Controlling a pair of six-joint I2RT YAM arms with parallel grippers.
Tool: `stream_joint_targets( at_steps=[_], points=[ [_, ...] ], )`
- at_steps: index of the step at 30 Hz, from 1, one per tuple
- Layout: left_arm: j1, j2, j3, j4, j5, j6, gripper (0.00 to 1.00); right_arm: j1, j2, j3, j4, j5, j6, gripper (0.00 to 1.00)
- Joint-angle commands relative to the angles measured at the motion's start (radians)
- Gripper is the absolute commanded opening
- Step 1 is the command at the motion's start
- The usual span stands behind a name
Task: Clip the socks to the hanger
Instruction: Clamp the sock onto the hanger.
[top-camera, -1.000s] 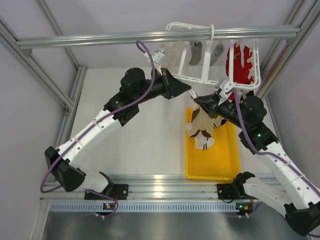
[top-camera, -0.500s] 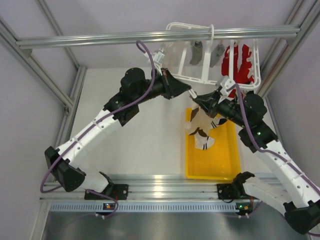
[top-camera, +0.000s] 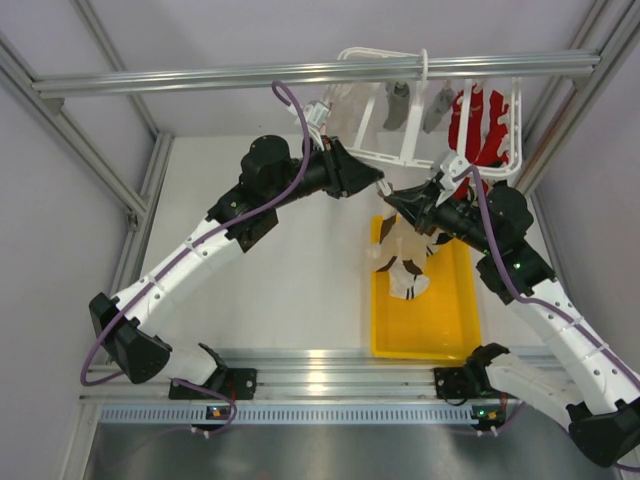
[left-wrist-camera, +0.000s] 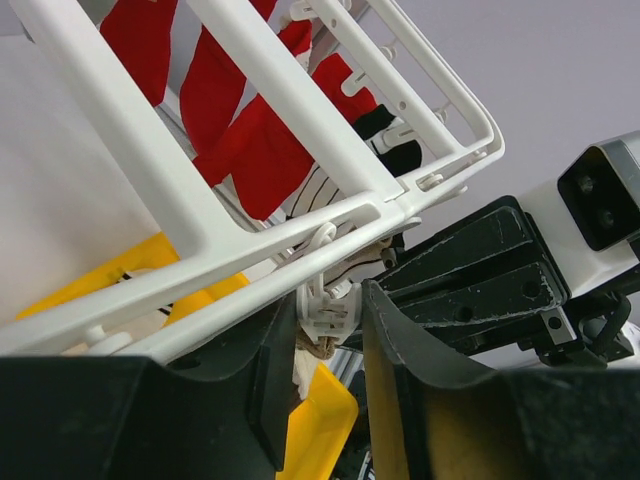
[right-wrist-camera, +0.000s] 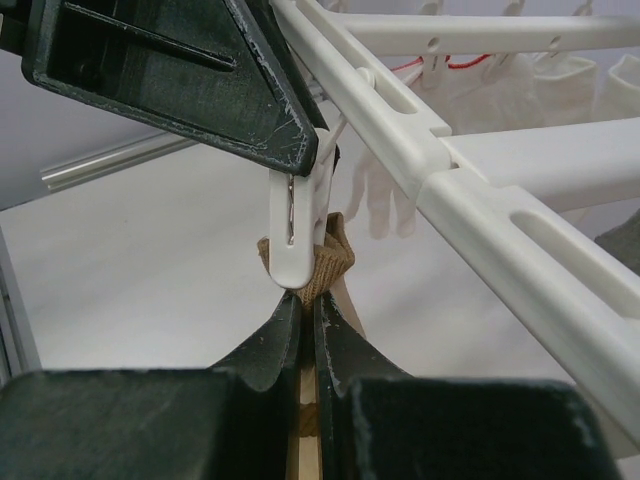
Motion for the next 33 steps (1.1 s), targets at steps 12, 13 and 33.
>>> stream_joint_targets(
  at_steps=[12, 13, 33],
  points=[
    [0.015, -0.036, 0.029, 0.033, 0.041, -0.006, 0.68, 0.008, -0.011, 0.072, 0.058, 0.009, 0.007, 0.00],
    [0.018, -0.042, 0.018, 0.030, 0.051, -0.004, 0.71, 0.005, -0.017, 0.069, 0.057, 0.012, 0.007, 0.00],
    [0.064, -0.320, -0.192, -0.065, -0.043, 0.183, 0.62, -0.248, -0.091, 0.067, -0.085, -0.064, -0.016, 0.00]
  ],
)
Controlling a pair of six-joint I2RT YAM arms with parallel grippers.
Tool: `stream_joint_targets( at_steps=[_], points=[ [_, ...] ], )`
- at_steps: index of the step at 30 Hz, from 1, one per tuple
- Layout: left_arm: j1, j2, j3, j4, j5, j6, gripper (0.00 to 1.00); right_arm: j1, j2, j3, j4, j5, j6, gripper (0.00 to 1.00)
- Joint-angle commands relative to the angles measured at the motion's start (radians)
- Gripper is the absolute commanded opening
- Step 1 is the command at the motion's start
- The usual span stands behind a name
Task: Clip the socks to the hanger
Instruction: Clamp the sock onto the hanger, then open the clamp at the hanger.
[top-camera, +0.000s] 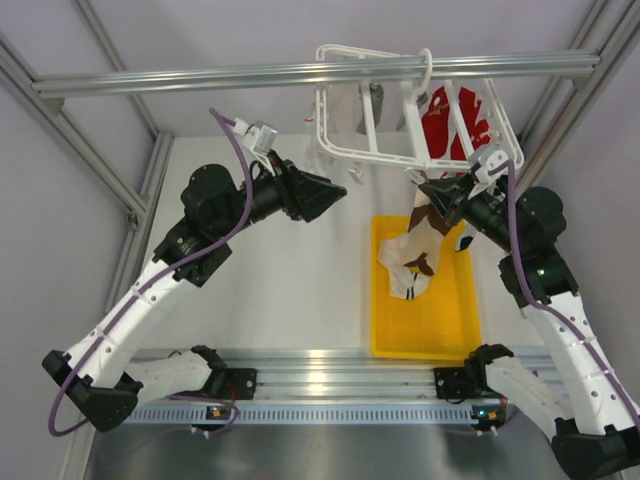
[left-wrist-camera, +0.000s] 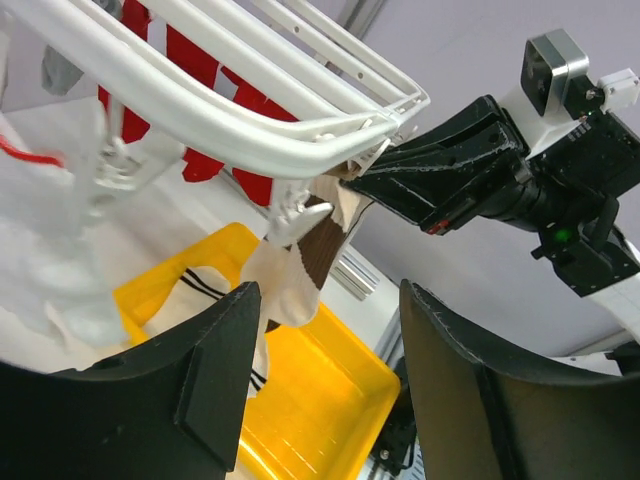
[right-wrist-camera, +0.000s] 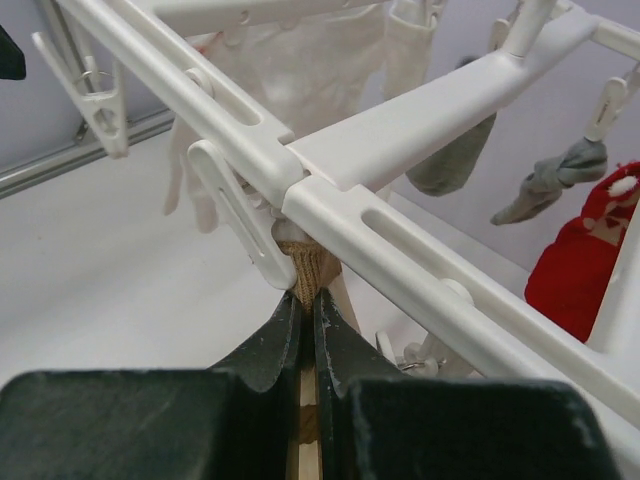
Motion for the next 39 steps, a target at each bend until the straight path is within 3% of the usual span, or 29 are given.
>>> stream_joint_targets(
  at_steps=[1, 9, 26, 34, 39],
  points=[
    [0.003, -0.011, -0.009, 0.000, -0.041, 0.076, 0.62, -0.056, -0.015, 0.048, -0.012, -0.040, -0.004, 0.00],
    [-0.003, 0.080, 0.070, 0.058, 0.000, 0.195, 0.63, -0.114, -0.005, 0.054, -0.017, -0.080, 0.004, 0.00],
    [-0.075, 0.187, 0.125, 0.195, 0.028, 0.232, 0.65, -0.123, 0.013, 0.074, -0.006, -0.123, 0.012, 0.00],
    [-0.075, 0.218, 0.155, 0.206, 0.002, 0.240, 0.50, -0.145, 0.021, 0.072, -0.024, -0.143, -0.017, 0.00],
    [-0.080, 0.233, 0.167, 0.193, -0.026, 0.232, 0.35, -0.183, 0.053, 0.086, -0.024, -0.184, -0.031, 0.00]
  ],
)
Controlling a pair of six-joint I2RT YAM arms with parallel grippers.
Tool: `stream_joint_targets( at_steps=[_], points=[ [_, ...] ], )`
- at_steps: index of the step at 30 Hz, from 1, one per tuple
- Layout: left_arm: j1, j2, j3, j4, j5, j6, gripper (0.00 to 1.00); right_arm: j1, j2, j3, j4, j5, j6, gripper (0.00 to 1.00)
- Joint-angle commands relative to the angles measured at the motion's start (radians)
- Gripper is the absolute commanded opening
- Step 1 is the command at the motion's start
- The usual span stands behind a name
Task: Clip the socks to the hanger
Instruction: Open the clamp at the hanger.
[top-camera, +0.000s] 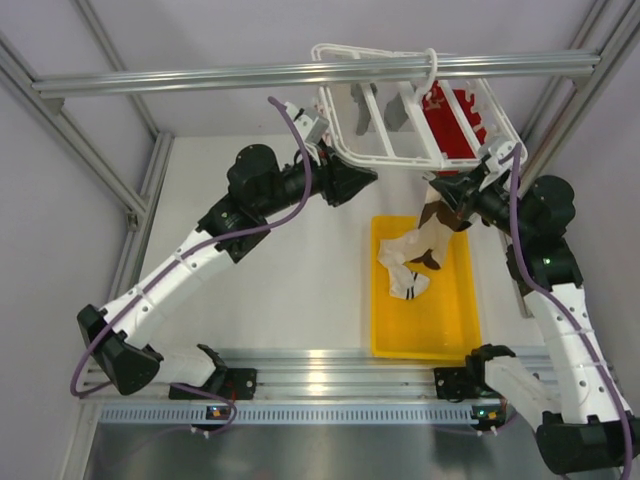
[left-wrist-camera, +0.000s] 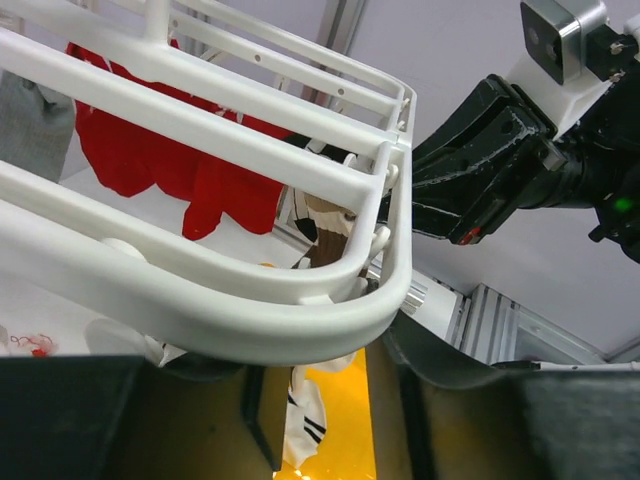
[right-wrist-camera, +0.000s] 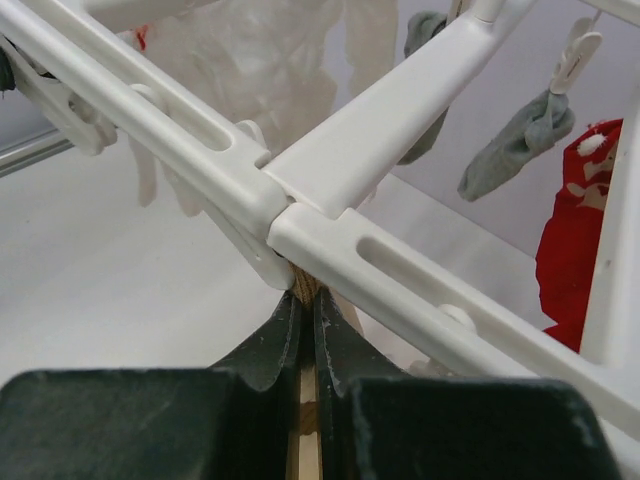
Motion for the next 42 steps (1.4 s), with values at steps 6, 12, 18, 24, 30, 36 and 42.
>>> stream_joint_targets(
  at_steps=[6, 12, 18, 24, 30, 36, 42],
  points=[
    [-0.013, 0.019, 0.067, 0.055, -0.037, -0.057, 0.18, -0.026, 0.030, 0.098, -0.045, -0.112, -0.041, 0.19],
    [-0.026, 0.029, 0.065, 0.055, -0.036, -0.083, 0.06, -0.026, -0.024, 0.108, -0.123, -0.185, -0.061, 0.38],
    [-0.039, 0.029, 0.062, 0.046, -0.029, -0.085, 0.01, -0.026, -0.062, 0.127, -0.163, -0.328, -0.036, 0.40],
    [-0.045, 0.032, 0.070, 0.030, -0.014, -0.089, 0.00, 0.012, -0.042, 0.134, -0.068, -0.345, 0.063, 0.39],
    [-0.051, 0.039, 0.087, 0.010, -0.011, -0.088, 0.00, 0.154, 0.010, 0.167, -0.036, -0.203, 0.008, 0.38],
    [-0.056, 0.039, 0.087, -0.003, -0.006, -0.088, 0.00, 0.337, 0.037, 0.177, 0.005, 0.056, -0.105, 0.38],
    [-0.059, 0.032, 0.085, -0.013, -0.006, -0.086, 0.00, 0.397, 0.056, 0.180, 0.034, 0.183, -0.163, 0.38]
  ],
)
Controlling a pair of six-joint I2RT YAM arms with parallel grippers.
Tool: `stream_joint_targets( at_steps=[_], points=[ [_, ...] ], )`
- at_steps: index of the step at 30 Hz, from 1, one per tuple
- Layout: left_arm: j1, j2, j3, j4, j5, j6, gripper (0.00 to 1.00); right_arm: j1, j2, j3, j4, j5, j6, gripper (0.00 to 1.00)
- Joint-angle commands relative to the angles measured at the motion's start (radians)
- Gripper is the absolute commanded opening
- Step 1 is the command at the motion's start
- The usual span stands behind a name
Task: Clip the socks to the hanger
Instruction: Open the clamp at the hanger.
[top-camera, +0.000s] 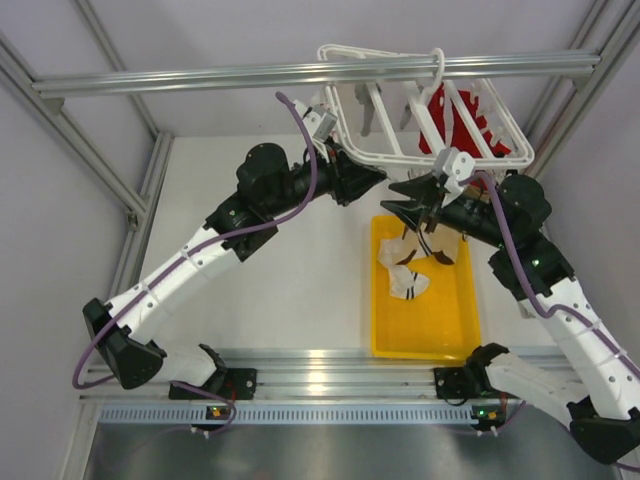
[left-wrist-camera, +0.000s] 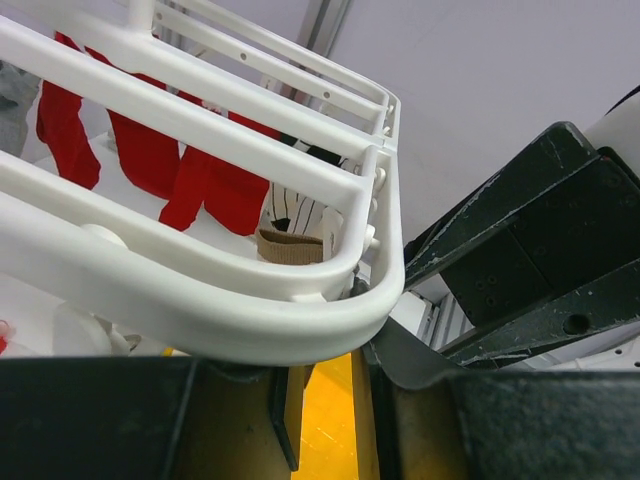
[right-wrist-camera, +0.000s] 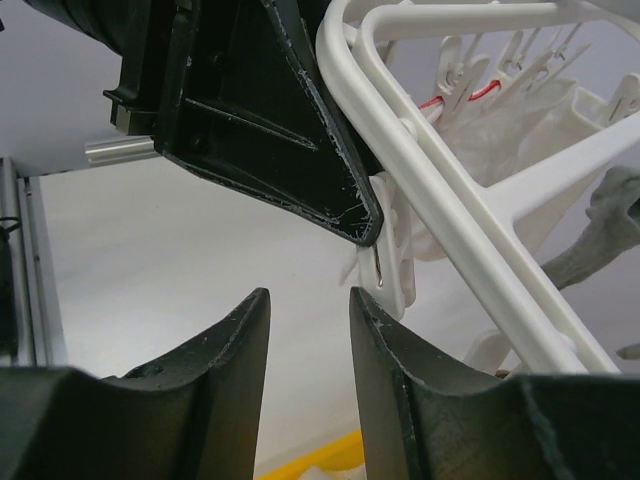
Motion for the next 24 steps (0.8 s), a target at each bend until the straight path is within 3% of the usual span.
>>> stream_joint_targets(
  at_steps=[1, 14, 19, 24],
  points=[
    [-0.009, -0.007, 0.037, -0.002, 0.025, -0.008, 0.00, 0.026, 0.013, 0.056, 0.099, 0.145, -0.064, 0.38],
    [-0.011, -0.009, 0.035, -0.016, 0.015, 0.000, 0.00, 0.063, -0.062, 0.019, 0.077, 0.240, -0.155, 0.31],
    [-0.011, -0.009, 0.037, -0.016, 0.025, -0.005, 0.00, 0.063, -0.073, 0.008, 0.074, 0.278, -0.182, 0.34],
    [-0.012, -0.007, 0.053, -0.051, 0.032, -0.009, 0.00, 0.066, -0.038, 0.020, 0.063, 0.223, -0.190, 0.40]
  ],
)
